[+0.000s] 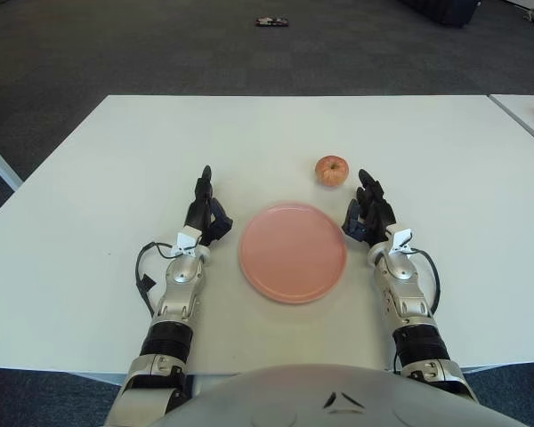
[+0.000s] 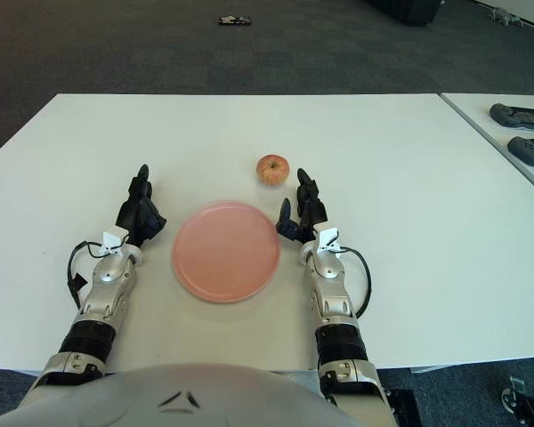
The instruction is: Put the apple into the plate.
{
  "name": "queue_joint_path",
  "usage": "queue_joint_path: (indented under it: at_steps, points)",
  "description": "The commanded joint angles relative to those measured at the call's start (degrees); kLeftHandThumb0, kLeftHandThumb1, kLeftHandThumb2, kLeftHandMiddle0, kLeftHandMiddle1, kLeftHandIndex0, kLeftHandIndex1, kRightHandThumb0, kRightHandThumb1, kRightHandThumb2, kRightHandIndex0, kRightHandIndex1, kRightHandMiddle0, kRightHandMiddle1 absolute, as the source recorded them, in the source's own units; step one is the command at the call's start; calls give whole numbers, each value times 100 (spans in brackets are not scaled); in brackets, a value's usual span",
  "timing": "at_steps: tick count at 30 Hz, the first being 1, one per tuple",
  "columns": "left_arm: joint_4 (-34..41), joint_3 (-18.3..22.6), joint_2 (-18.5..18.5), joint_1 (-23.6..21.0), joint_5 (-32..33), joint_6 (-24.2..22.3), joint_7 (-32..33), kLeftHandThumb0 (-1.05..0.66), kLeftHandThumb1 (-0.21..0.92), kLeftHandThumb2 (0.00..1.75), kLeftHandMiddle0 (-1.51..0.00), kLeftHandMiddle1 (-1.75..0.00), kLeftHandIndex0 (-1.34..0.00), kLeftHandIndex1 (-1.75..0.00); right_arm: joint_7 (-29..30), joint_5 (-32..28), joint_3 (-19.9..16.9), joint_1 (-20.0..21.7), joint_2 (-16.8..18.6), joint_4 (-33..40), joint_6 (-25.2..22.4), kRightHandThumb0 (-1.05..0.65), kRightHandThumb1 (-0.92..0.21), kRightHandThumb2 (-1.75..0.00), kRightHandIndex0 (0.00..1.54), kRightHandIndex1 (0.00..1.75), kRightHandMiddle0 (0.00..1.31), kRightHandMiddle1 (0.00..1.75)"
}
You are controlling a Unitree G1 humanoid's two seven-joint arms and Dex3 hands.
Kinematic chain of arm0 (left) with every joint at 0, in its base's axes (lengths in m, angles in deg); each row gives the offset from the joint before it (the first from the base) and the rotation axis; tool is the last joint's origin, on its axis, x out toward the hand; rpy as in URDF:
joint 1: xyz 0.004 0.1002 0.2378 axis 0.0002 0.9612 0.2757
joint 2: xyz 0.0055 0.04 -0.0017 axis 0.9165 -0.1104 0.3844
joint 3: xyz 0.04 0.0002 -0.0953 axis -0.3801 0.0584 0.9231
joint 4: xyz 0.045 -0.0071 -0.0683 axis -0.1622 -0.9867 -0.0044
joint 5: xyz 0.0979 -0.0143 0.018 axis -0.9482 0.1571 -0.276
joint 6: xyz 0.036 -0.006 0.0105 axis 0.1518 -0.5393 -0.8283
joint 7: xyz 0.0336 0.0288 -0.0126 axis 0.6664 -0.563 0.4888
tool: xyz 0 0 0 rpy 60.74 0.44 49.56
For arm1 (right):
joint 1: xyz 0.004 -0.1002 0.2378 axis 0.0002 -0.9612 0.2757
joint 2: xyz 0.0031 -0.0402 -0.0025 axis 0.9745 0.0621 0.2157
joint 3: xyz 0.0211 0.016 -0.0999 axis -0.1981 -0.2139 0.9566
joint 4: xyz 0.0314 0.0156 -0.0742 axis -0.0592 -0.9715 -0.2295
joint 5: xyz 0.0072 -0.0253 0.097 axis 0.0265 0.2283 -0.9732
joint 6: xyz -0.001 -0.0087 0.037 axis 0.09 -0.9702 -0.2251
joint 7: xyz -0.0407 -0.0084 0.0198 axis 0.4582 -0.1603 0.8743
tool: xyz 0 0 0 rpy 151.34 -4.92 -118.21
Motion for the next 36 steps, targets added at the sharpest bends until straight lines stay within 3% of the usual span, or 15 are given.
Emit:
queue_joint_path:
  at_steps: [1, 6, 10, 13, 17, 21, 29, 30, 33, 36]
  points:
    - [-41, 16, 18, 36, -9, -94, 17, -101, 92, 122, -4, 0, 0, -17, -52, -18, -24, -112, -40, -288, -62, -40, -61, -124, 13, 0, 0, 21]
    - [-49, 23, 10, 36, 6, -94, 15, -101, 92, 122, -4, 0, 0, -18, 125, -98, -162, -80, 65, -347, 134, -33, -57, -130, 15, 1, 0, 27]
    - [-50, 25, 3, 44, 11, -71, 17, -100, 92, 122, -5, 0, 0, -19, 634, -93, -488, 128, 182, -43, 975, -30, -54, -134, 22, 3, 0, 42]
    - [-60, 24, 0, 34, 6, -63, 21, -100, 92, 122, -5, -1, 0, -19, 766, -65, -615, 264, 144, -75, 1359, -33, -56, -130, 25, 3, 0, 53]
    - [-87, 21, -3, 11, -5, -62, 24, -100, 92, 122, -5, -1, 0, -19, 850, -80, -775, 564, 61, -364, 1964, -43, -71, -107, 26, 2, 0, 59]
    - [-124, 23, -5, -16, -4, -61, 19, -100, 92, 122, -5, 0, 0, -18, 860, -77, -825, 677, 44, -553, 2190, -48, -79, -94, 27, 1, 0, 60]
    - [-221, 24, -28, -80, 21, -20, 3, -101, 92, 121, -5, 0, 0, -18, 847, -95, -866, 783, 9, -806, 2386, -49, -81, -90, 27, 1, 0, 60]
    - [-229, 22, -31, -85, 24, -11, -1, -101, 92, 121, -5, 0, 0, -18, 899, 235, -791, 1065, -185, -545, 2354, -49, -81, -90, 27, 1, 0, 60]
    - [-239, 20, -36, -95, 33, 2, -11, -101, 92, 122, -5, 0, 0, -18, 947, 866, -648, 1726, -608, -108, 2212, -62, -79, -69, 9, 0, 0, 23]
    - [-238, 8, -45, -98, 36, 5, -7, -101, 92, 122, -5, 0, 0, -18, 896, 999, -623, 2080, -829, -201, 2091, -69, -84, -49, 3, 0, 0, 7]
